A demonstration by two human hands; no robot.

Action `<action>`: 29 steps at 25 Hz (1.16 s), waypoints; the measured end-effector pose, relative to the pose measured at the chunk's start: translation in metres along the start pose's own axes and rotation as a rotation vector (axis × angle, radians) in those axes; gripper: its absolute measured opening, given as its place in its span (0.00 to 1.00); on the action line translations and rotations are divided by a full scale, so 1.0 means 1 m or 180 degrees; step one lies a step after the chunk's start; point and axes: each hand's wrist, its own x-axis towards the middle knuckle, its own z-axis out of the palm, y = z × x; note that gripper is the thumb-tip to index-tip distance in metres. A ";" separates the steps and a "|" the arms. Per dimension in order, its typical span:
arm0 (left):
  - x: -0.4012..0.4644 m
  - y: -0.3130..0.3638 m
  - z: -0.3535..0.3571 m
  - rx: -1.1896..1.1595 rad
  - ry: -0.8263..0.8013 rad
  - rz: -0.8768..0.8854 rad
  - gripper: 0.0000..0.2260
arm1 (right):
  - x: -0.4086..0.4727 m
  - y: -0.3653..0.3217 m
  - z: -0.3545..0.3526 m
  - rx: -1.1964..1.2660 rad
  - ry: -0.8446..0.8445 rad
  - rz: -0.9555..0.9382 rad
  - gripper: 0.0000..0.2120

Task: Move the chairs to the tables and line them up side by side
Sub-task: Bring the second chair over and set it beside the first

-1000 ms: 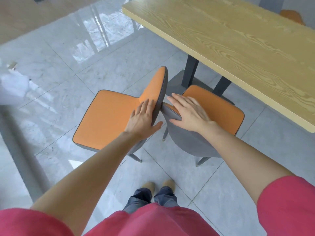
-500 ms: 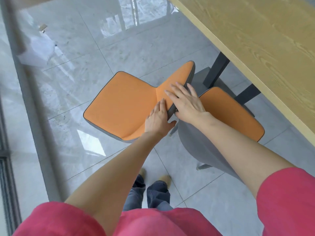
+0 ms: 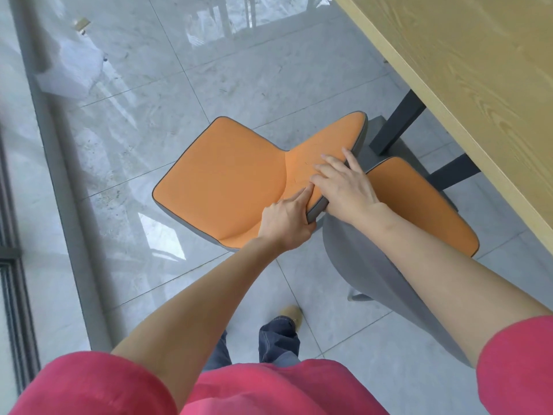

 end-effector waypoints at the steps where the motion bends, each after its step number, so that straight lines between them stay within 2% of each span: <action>1: 0.001 -0.005 -0.003 -0.0026 -0.0022 0.0023 0.29 | 0.003 -0.002 0.000 -0.0034 0.0010 -0.0018 0.18; 9: 0.004 -0.094 -0.057 0.0219 -0.0217 0.0179 0.30 | 0.064 -0.055 -0.005 0.0021 0.0186 -0.0276 0.15; 14: 0.014 -0.178 -0.111 0.0300 -0.0316 0.0383 0.30 | 0.129 -0.108 -0.022 0.0099 0.0588 -0.0405 0.10; 19: 0.040 -0.262 -0.161 0.0412 -0.0317 0.0697 0.29 | 0.202 -0.151 -0.044 0.0359 0.0574 -0.0485 0.14; 24: 0.061 -0.341 -0.211 0.0520 -0.0262 0.1007 0.28 | 0.270 -0.178 -0.062 0.0652 0.0607 -0.0790 0.24; 27: 0.072 -0.382 -0.241 0.0649 -0.0161 0.1110 0.29 | 0.302 -0.164 -0.067 0.0761 0.0415 -0.0500 0.28; 29: 0.080 -0.403 -0.256 0.0757 -0.0074 0.1238 0.28 | 0.321 -0.149 -0.068 0.0769 0.0198 -0.0255 0.27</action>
